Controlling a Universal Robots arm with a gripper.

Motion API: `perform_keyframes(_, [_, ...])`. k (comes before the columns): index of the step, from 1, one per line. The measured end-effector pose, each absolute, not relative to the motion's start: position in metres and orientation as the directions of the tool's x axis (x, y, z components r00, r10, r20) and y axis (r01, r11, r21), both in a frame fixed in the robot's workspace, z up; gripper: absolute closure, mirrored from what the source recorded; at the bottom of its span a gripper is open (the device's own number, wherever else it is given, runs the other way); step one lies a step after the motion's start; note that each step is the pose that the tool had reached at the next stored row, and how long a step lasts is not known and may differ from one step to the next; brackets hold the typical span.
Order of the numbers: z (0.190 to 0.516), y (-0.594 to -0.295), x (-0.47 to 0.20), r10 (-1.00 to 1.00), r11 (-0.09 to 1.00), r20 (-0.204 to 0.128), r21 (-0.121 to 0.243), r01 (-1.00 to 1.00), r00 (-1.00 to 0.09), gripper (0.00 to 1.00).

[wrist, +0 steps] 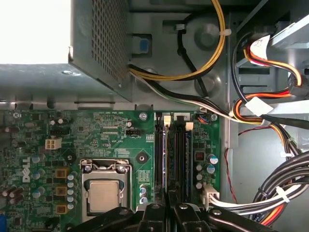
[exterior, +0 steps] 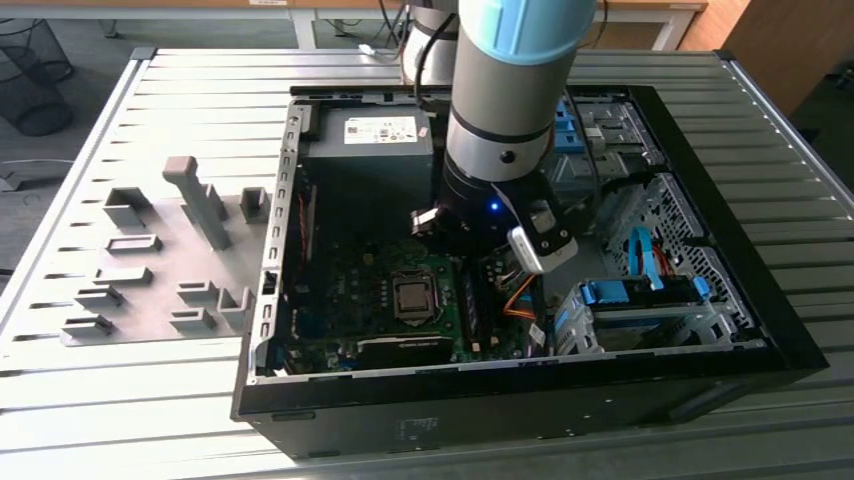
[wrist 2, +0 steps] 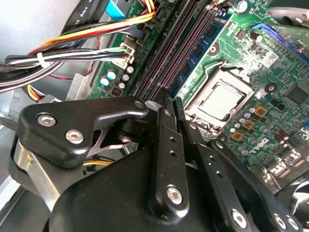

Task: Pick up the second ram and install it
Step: 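Insert the second ram into the second slot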

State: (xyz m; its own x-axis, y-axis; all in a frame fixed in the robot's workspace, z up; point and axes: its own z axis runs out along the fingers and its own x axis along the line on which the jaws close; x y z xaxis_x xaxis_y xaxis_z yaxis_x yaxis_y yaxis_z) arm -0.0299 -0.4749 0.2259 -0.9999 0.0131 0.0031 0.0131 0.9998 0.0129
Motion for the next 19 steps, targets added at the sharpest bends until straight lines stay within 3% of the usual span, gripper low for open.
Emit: perform_keyframes(19, [0.2224,-0.4759,-0.0277,0.014,1.000,0.006,0.015,0.014,-1.000,0.86])
